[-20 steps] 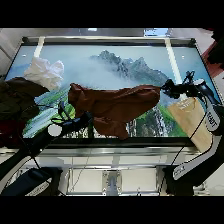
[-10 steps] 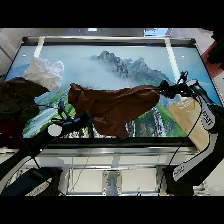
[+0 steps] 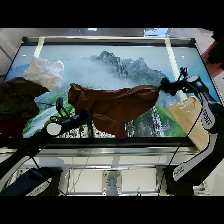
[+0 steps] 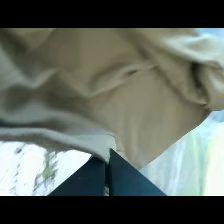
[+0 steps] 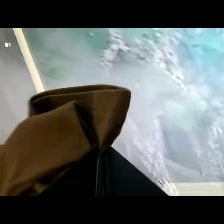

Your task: Fold the shirts.

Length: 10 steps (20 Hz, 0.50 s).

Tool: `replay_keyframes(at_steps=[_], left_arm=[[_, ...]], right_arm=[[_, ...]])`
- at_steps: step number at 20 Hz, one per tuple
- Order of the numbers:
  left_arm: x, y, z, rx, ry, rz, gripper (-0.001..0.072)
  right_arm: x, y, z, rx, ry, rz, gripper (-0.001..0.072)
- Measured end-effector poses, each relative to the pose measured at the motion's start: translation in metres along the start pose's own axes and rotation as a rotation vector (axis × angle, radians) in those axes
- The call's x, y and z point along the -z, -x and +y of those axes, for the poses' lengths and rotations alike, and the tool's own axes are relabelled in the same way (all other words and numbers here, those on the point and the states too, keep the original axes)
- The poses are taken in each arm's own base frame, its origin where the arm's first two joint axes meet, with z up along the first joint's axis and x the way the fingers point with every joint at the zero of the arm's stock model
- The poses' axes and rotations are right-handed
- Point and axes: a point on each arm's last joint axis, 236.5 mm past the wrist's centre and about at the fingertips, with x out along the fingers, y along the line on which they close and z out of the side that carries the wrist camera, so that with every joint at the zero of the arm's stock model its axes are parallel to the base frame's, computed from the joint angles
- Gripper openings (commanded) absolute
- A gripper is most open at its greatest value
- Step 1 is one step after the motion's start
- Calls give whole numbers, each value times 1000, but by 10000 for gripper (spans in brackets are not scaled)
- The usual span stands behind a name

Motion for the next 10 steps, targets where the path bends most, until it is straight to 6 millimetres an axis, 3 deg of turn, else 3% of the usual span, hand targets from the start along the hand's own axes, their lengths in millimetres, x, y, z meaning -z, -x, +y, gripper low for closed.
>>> replay_keyframes(at_steps=[3, 5, 8, 10], left_arm=[[-47, 28, -57, 103, -169, -124, 12], [-85, 68, -100, 167, -289, -234, 12], [-145, 164, -155, 209, -472, -470, 11], [-170, 238, -180, 183, -570, -628, 11]], right_arm=[[-26, 67, 33, 12, 138, -56, 27], [-30, 128, 44, 82, 242, -85, 27], [-22, 243, 49, 240, 355, -178, 27], [-4, 320, 66, 298, 407, -281, 26]])
